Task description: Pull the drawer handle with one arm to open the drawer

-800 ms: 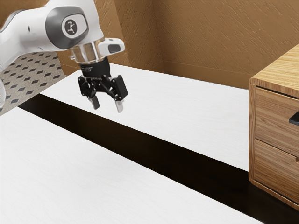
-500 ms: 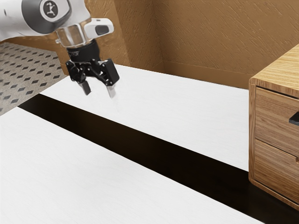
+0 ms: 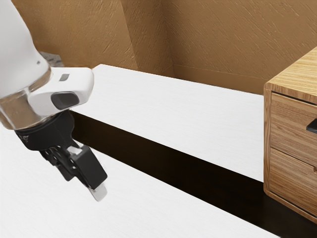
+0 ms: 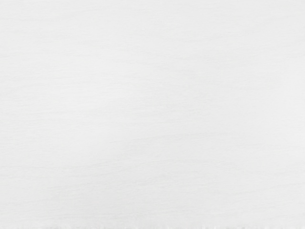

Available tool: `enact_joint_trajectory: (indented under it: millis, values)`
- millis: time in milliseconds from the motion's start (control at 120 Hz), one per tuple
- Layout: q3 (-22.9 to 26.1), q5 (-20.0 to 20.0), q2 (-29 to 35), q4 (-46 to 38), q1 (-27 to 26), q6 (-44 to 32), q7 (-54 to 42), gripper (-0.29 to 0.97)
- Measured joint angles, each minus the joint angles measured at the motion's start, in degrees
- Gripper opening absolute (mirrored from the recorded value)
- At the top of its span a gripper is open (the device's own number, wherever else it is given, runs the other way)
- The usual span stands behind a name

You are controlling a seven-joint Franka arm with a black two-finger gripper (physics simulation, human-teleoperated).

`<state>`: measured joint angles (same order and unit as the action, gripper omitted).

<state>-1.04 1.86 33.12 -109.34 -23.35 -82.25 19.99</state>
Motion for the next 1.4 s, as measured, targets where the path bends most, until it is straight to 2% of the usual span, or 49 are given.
enact_joint_trajectory:
  millis: [167,425,825,975,1125,1400]
  values:
    - [1.16,-0.25,0.82,-2.65,-7.46,-1.84,7.46,0.68]
    - [2.73,-0.16,0.80,-3.42,-9.15,-3.92,11.99,0.68]
    - [2.78,0.18,1.12,-4.38,-9.02,-0.77,-15.32,0.68]
    - [0.23,0.55,0.28,-5.45,-9.95,-2.69,-25.43,0.68]
    - [0.56,2.27,-2.94,-5.00,-9.95,-7.22,-38.38,0.68]
    - [5.44,4.02,-12.16,1.72,-9.39,-12.22,-56.95,0.68]
